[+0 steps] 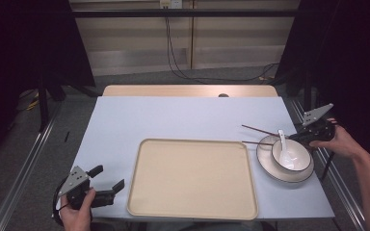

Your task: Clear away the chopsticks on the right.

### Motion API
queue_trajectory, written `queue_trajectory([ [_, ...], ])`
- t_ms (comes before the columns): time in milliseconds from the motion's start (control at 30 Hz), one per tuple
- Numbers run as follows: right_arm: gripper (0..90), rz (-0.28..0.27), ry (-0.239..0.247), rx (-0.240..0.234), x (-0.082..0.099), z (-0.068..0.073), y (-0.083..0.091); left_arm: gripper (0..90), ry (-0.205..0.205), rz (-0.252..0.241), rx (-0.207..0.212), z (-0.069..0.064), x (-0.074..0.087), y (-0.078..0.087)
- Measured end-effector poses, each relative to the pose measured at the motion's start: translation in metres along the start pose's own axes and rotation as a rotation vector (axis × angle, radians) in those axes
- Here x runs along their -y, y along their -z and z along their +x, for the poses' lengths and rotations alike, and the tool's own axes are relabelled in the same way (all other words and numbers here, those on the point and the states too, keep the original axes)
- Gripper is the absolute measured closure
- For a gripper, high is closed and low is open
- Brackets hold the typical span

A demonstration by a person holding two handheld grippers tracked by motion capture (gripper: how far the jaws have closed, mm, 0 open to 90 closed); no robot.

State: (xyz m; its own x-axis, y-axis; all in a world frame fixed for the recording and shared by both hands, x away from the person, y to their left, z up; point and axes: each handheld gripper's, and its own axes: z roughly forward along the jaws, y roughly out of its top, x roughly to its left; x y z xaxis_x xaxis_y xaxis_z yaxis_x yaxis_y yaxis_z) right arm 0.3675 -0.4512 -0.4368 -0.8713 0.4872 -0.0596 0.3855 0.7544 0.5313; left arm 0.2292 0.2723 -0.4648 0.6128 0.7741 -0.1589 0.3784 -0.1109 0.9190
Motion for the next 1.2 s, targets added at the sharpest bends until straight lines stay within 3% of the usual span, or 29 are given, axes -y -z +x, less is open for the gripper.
queue_trajectory([
  [100,85.4,0.0,-0.002,0.008,0.0,0.0,0.001,1.0,-0.001,-0.001,0.007,0.0,0.0,0.0],
  [233,85.4,-0.04,-0.022,0.011,0.001,-0.001,0.005,1.0,0.0,-0.001,-0.001,0.0,0.0,0.0],
  [567,85.5,-0.158,-0.145,0.071,0.003,0.004,0.035,1.0,-0.01,0.0,0.001,-0.001,-0.001,0.0],
  [700,85.6,-0.204,-0.198,0.087,0.005,0.014,0.046,1.0,-0.009,-0.003,-0.001,-0.001,-0.001,0.0],
  [733,85.6,-0.22,-0.23,0.087,0.005,0.02,0.05,1.0,-0.009,-0.004,0.005,-0.002,-0.001,0.0],
  [833,85.6,-0.234,-0.249,0.099,0.006,0.026,0.053,1.0,-0.011,-0.007,0.0,-0.002,-0.001,0.0],
  [867,85.6,-0.258,-0.287,0.106,0.006,0.032,0.056,1.0,-0.012,-0.01,-0.001,-0.002,-0.002,0.0],
  [1067,85.6,-0.299,-0.344,0.121,0.001,0.053,0.062,1.0,-0.016,-0.013,0.003,-0.002,-0.002,0.0],
  [1200,85.7,-0.317,-0.357,0.127,-0.002,0.065,0.066,1.0,-0.014,-0.014,0.003,-0.002,-0.002,0.0],
])
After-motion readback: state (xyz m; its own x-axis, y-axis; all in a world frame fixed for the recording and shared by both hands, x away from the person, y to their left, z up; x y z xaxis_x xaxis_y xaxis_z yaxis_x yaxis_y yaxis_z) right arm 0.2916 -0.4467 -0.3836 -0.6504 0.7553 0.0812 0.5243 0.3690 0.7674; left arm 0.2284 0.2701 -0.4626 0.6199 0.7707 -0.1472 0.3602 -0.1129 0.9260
